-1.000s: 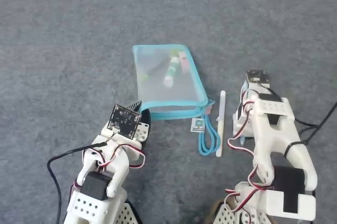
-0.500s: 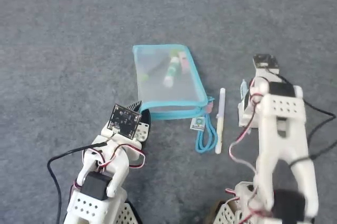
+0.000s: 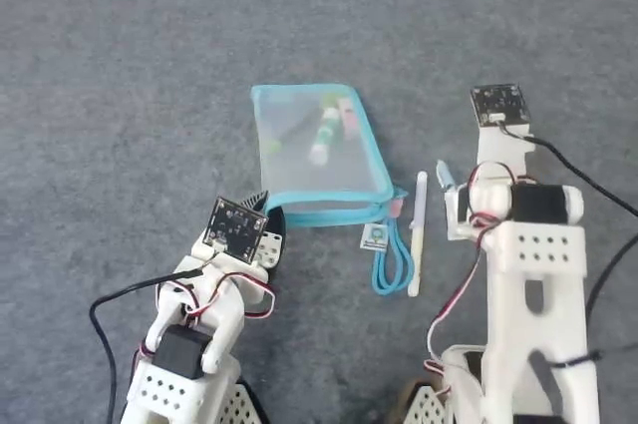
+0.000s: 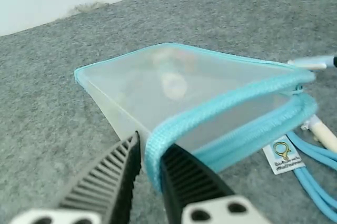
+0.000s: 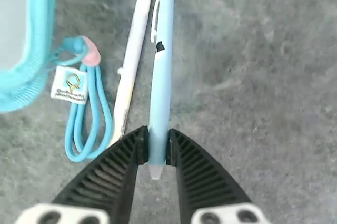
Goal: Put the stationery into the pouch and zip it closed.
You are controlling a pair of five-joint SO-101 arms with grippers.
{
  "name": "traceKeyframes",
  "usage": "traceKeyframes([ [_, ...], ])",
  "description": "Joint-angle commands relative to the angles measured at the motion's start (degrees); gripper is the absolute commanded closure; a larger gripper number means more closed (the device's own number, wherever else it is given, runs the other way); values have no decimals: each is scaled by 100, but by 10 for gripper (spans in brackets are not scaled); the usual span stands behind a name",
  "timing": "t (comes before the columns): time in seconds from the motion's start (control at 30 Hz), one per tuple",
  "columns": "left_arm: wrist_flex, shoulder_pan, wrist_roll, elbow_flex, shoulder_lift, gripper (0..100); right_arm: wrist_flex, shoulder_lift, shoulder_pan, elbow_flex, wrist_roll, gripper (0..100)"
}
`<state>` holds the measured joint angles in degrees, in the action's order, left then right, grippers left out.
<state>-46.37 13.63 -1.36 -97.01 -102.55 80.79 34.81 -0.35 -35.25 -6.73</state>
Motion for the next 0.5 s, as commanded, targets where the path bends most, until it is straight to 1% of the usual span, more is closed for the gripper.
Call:
traceKeyframes([
  [0.0,0,35,0,31,35,988,22,-312,-84,211,-114,992],
  [0.13,0,35,0,31,35,988,-163,-901,-57,97,-141,977],
  [0.33,0,35,0,31,35,988,-927,-2185,-84,-35,-149,789],
  [0.4,0,35,0,31,35,988,-1182,-2563,-154,-35,-123,767],
  [0.47,0,35,0,31,35,988,-1349,-2923,-259,-35,-132,768],
])
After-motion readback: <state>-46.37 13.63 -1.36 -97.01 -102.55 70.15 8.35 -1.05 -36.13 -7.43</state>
